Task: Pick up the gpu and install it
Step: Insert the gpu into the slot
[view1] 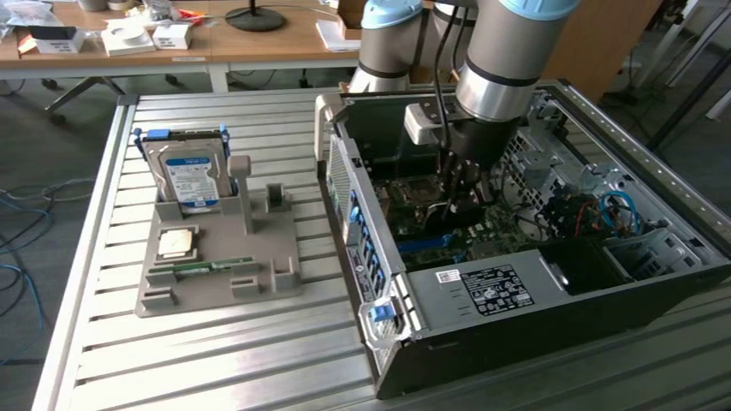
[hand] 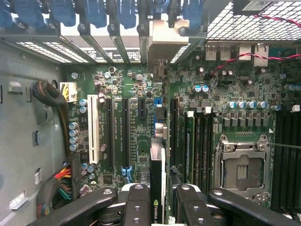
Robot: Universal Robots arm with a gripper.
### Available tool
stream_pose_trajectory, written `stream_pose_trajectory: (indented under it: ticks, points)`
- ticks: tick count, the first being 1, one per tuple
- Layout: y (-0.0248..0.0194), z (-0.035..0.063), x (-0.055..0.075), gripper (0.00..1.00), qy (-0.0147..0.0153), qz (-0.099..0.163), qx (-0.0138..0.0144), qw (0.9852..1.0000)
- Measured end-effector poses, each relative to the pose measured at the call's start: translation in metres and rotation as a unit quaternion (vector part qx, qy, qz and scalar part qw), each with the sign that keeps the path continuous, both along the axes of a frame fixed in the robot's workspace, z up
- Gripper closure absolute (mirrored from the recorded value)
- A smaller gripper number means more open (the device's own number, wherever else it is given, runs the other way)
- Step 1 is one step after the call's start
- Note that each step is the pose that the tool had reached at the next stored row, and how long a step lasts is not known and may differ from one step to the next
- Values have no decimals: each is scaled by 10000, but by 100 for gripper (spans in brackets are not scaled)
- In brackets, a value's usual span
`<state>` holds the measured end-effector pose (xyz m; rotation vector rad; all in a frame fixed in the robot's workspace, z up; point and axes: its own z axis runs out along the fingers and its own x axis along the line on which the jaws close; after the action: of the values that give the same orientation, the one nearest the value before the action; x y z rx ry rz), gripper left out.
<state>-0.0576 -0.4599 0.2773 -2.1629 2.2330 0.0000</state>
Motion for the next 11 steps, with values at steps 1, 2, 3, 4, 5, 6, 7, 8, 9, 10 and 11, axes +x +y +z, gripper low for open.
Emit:
stream_pose_trajectory:
  ticks: [1, 2, 3, 4, 5, 6, 7, 8, 9, 10, 11]
  points:
    - [0, 0, 0, 74, 0, -1, 0, 10000]
    - [0, 0, 1, 74, 2, -1, -1, 10000]
    - [-1, 1, 3, 74, 4, -1, -3, 10000]
    - [0, 0, 6, 74, 6, -2, -5, 10000]
    - [0, 0, 8, 74, 8, -2, -8, 10000]
    - [0, 0, 13, 74, 11, -3, -13, 10000]
    - [0, -1, 14, 74, 13, -4, -17, 10000]
    - [0, -1, 14, 74, 14, -5, -19, 10000]
    - [0, -1, 14, 74, 15, -6, -21, 10000]
    - [0, -2, 15, 74, 14, -5, -22, 10000]
    - [0, -4, 15, 74, 14, -5, -23, 10000]
